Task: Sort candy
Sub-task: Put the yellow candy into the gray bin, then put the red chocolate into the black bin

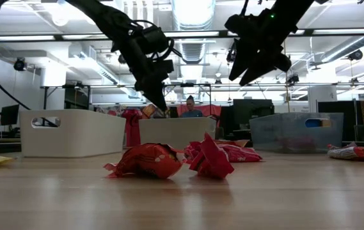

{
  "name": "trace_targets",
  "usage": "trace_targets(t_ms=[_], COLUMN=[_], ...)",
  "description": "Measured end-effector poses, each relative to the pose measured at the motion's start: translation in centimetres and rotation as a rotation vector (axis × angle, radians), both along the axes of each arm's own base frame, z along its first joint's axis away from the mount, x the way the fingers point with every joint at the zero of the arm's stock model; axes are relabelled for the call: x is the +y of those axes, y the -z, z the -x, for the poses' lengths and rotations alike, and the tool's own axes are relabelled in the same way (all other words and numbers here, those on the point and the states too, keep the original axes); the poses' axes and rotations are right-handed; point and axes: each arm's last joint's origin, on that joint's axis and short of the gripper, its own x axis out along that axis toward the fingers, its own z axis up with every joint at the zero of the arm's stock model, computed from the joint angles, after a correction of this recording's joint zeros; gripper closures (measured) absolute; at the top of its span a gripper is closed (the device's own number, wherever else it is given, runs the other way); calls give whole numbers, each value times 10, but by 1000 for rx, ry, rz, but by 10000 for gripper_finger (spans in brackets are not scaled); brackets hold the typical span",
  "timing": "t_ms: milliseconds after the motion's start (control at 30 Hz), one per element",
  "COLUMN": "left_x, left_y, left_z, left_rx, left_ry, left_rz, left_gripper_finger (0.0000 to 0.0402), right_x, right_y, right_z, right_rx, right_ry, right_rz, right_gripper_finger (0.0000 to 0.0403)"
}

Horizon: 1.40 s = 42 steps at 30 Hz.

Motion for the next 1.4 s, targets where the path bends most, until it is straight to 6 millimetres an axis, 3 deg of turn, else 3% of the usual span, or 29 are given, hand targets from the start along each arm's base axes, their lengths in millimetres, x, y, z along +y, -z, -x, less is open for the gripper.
trace_targets(t_ms=[200,367,500,767,933,1100,1400], left_x=[0,-14,-35,-97,-131,-152,-171], left_y=[-5,-19,-36,-61,-64,-65,-66], left_z=[1,6,22,62,85,101,110], left_rx=[-9,-85,-187,-415,-551,-584,-604], left_ry=[6,107,209,300,358,296,321], left_rz=[-9,79,168,116,133,68,65], left_gripper_finger=[332,331,331,331,331,331,331], right_x=[8,28,47,85,105,121,147], right_y=[1,1,1,9,26,46,74], right_z=[-1,0,2,8,13,27,40], right_rx=[-20,-28,-31,37,210,463,674], right_ry=[-30,-84,-117,-136,-68,74,199], right_rz=[-126,-207,-304,-559,-730,-828,-781], right_gripper_finger=[225,225,225,225,225,225,225])
